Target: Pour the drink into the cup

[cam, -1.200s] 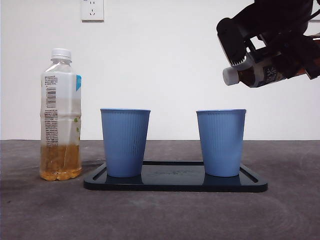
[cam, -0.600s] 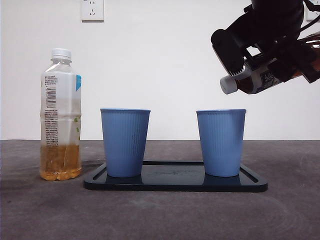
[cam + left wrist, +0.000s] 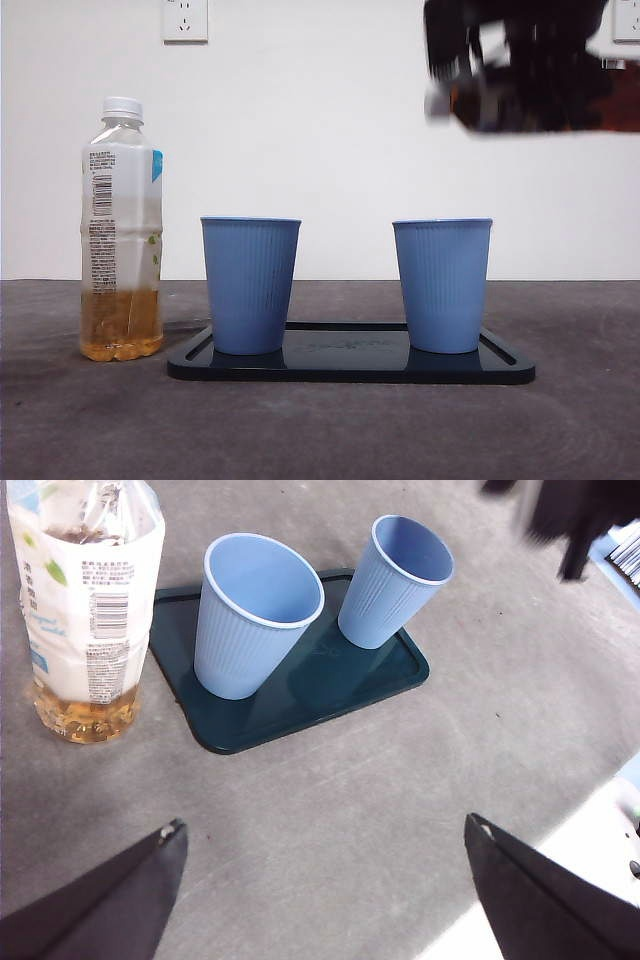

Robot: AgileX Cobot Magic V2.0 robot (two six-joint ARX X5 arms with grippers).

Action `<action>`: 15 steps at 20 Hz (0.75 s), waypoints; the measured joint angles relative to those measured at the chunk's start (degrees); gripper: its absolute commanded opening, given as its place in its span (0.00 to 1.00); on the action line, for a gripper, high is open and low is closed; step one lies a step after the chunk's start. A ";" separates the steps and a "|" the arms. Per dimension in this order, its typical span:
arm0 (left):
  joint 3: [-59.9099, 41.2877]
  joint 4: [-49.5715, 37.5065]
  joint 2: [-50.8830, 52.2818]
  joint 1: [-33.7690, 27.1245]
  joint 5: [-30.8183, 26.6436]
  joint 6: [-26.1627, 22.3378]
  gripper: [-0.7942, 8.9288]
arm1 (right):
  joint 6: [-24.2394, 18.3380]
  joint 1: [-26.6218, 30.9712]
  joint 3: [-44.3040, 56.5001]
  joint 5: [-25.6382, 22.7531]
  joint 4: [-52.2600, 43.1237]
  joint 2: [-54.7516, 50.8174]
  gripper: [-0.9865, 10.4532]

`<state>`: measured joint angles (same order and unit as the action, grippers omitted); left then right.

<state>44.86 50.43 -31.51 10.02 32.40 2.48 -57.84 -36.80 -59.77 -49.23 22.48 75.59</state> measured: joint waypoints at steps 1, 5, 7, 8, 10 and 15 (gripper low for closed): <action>0.00 0.00 0.00 0.00 0.00 0.00 0.53 | 4.09 0.15 -1.49 1.99 2.16 -2.08 0.10; 0.00 -0.02 0.00 0.00 0.00 0.00 0.53 | 24.79 3.54 -3.50 16.33 8.96 -10.16 0.10; 0.00 -0.02 0.00 0.00 0.00 0.00 0.53 | 35.36 6.82 -3.48 25.31 10.34 -11.76 0.10; 0.00 -0.02 0.00 0.00 0.00 0.00 0.53 | 39.67 8.48 -3.48 29.81 10.03 -12.22 0.10; 0.00 -0.02 0.00 0.00 0.00 0.00 0.53 | 45.55 11.21 -3.39 36.61 8.61 -12.96 0.10; 0.00 -0.02 0.00 0.00 0.00 0.00 0.53 | 52.78 14.29 2.01 42.36 -1.73 -14.86 0.10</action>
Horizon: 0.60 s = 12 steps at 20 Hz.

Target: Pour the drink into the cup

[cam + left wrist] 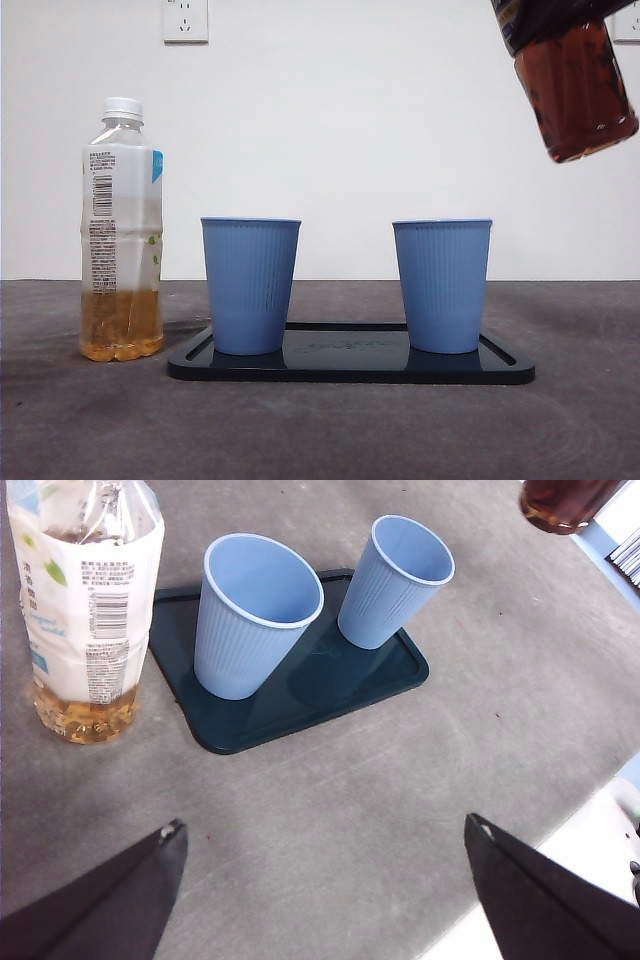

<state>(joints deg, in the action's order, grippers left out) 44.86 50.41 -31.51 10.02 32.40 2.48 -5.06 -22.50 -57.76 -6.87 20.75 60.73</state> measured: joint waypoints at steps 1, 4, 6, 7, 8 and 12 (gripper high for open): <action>0.00 -0.02 0.00 0.00 0.00 0.00 0.53 | 0.83 0.39 1.92 0.20 -1.79 -0.24 0.10; 0.00 -0.02 0.00 0.00 0.00 -0.02 0.53 | 3.72 2.12 9.44 2.80 -9.27 -0.26 0.10; 0.00 0.00 0.00 0.00 0.00 0.00 0.53 | 5.99 3.15 14.47 4.13 -15.69 -0.26 0.10; 0.00 -0.02 0.00 0.00 0.00 0.00 0.53 | 7.19 3.56 17.00 4.39 -19.58 -0.26 0.10; 0.00 -0.02 0.00 0.00 0.00 0.00 0.53 | 8.31 3.93 19.28 4.50 -23.08 -0.26 0.10; 0.00 -0.04 0.00 0.00 0.00 0.00 0.53 | 10.91 5.75 25.73 5.53 -32.81 0.22 0.10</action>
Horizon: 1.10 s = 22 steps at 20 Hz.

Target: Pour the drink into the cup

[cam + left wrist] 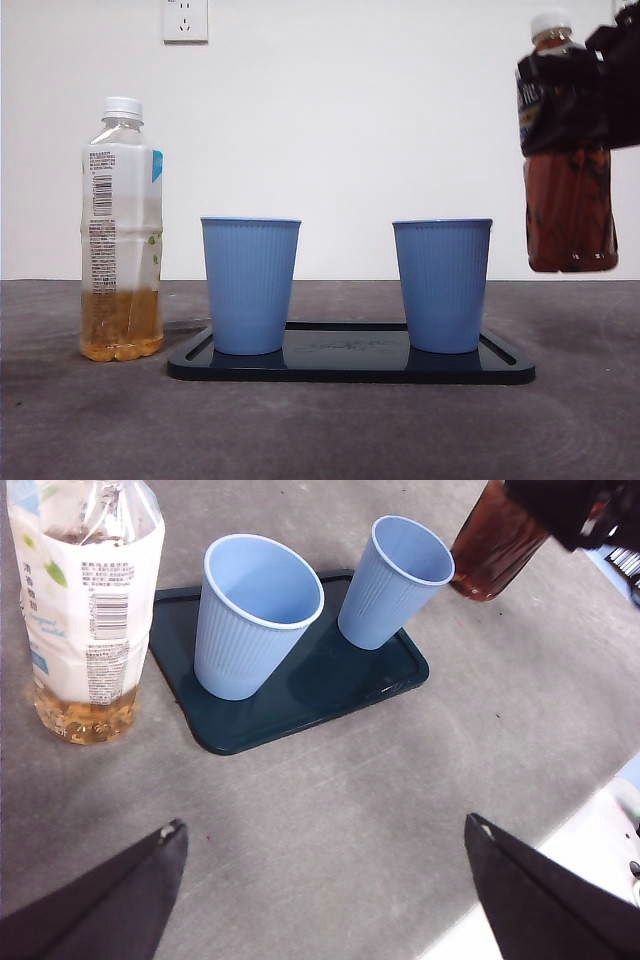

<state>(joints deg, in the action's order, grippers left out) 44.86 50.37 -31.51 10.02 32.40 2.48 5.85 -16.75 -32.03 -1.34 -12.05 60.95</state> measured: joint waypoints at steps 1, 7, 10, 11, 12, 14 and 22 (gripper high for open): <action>0.00 0.02 0.00 0.00 0.00 0.00 0.53 | 0.22 0.46 0.76 0.02 -1.49 0.70 0.10; 0.00 0.00 0.00 0.00 0.00 0.00 0.53 | 0.46 2.69 2.21 1.31 -8.50 8.74 0.18; 0.00 0.00 0.00 0.00 0.00 0.00 0.53 | 0.46 3.32 2.21 1.73 -12.68 12.79 0.20; 0.00 0.00 0.00 0.00 0.00 0.00 0.53 | 0.46 3.45 2.21 1.79 -13.57 13.88 0.22; 0.00 0.00 0.00 0.00 0.00 0.00 0.53 | 0.44 3.63 2.21 1.79 -14.12 14.82 0.24; 0.00 0.00 0.00 0.00 0.00 0.00 0.53 | 0.35 3.78 2.21 1.81 -14.88 16.24 0.25; 0.00 -0.02 0.00 0.00 0.00 0.00 0.54 | -1.77 4.04 2.21 1.97 -14.34 16.52 0.34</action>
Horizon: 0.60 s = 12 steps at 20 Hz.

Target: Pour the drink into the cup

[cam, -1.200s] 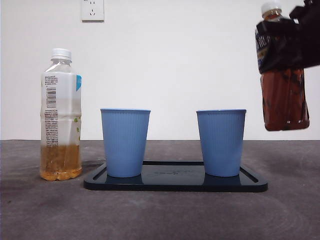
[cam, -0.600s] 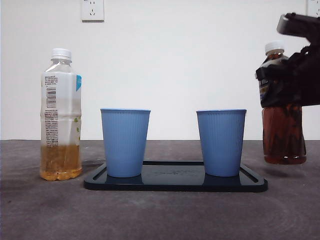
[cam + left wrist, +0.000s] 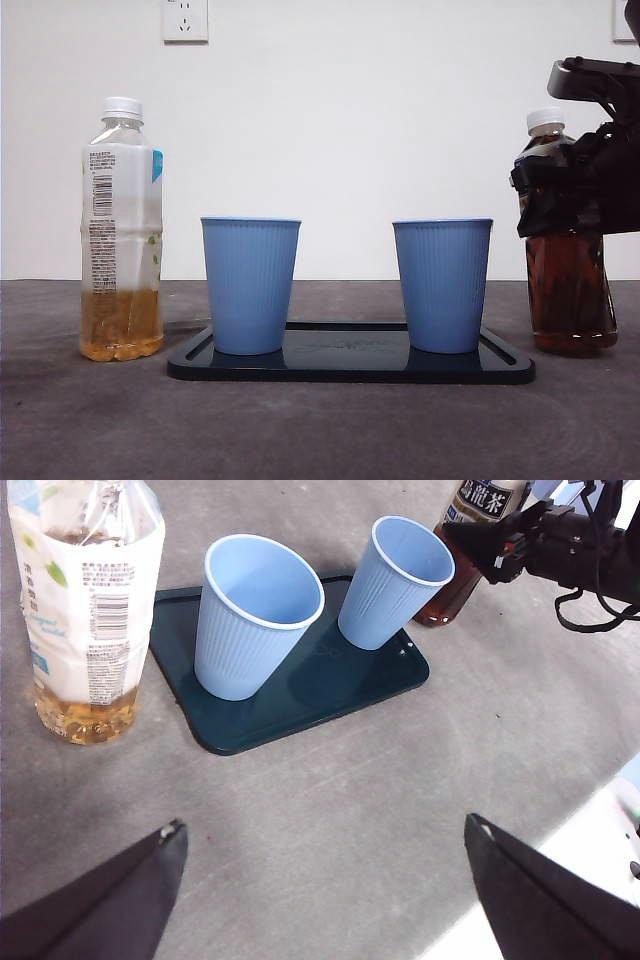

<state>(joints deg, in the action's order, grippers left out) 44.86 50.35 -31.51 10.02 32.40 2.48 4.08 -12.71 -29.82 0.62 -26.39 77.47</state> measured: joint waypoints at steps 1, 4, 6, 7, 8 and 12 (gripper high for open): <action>0.00 0.02 0.00 0.00 0.00 -0.02 0.54 | -0.04 0.00 -0.02 0.02 0.04 0.00 0.36; 0.00 0.00 0.00 0.00 -0.22 0.00 0.58 | -0.22 0.00 -0.02 0.02 0.70 -0.15 0.38; 0.00 0.00 0.00 0.00 -1.88 -0.02 0.61 | -0.22 0.00 -0.15 0.02 1.66 -0.39 0.39; 0.00 0.02 0.00 0.00 -2.38 -0.02 0.61 | -0.22 0.00 -0.15 0.02 1.92 -0.52 0.42; 0.00 0.00 0.00 0.00 -2.51 -0.02 0.61 | -0.22 0.00 -0.22 0.02 2.25 -0.61 0.45; 0.00 -0.94 0.00 0.00 -3.02 -0.02 0.61 | -0.15 0.00 -0.37 0.02 4.79 -0.77 0.49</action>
<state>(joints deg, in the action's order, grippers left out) 44.86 49.41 -31.51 10.02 29.39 2.46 3.92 -12.71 -30.20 0.64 -21.61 76.71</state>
